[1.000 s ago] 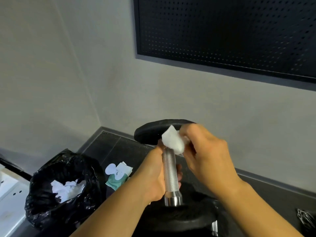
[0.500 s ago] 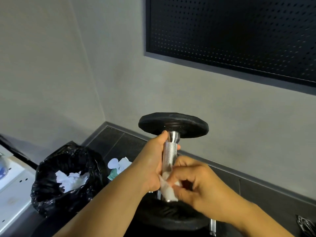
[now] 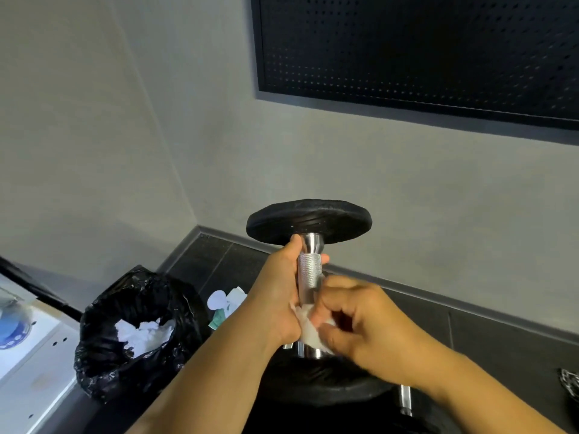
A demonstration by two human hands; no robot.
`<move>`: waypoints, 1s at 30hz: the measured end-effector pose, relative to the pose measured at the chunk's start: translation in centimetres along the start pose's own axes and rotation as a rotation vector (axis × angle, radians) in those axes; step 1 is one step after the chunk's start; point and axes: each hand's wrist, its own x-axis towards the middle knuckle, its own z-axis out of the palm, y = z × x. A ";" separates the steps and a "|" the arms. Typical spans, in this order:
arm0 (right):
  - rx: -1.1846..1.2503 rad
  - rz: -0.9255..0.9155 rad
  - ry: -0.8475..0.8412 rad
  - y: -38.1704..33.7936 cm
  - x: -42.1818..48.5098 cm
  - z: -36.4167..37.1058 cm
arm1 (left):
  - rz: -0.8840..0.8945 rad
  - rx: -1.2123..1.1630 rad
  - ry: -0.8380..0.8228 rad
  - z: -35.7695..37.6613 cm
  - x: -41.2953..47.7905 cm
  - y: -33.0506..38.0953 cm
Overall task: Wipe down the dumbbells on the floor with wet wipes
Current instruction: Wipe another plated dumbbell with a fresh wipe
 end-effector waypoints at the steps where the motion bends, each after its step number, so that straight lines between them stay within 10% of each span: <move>1: 0.013 0.032 -0.051 0.1 -0.3 0.0 | 0.009 0.018 0.014 -0.1 0.1 -0.1; 4: 0.130 0.162 0.045 0.2 -0.5 -0.4 | -0.005 0.015 0.009 0.0 0.1 -0.4; 8: 0.431 0.335 0.616 1.5 0.3 -1.6 | -0.017 0.061 -0.014 0.0 0.4 -0.8; 16: 0.379 0.314 0.865 -0.1 3.2 -3.0 | -0.023 0.062 -0.056 0.7 0.9 -1.3; 30: -0.154 -0.049 0.390 0.8 2.5 -2.2 | 0.200 0.003 -0.046 2.1 1.6 -0.1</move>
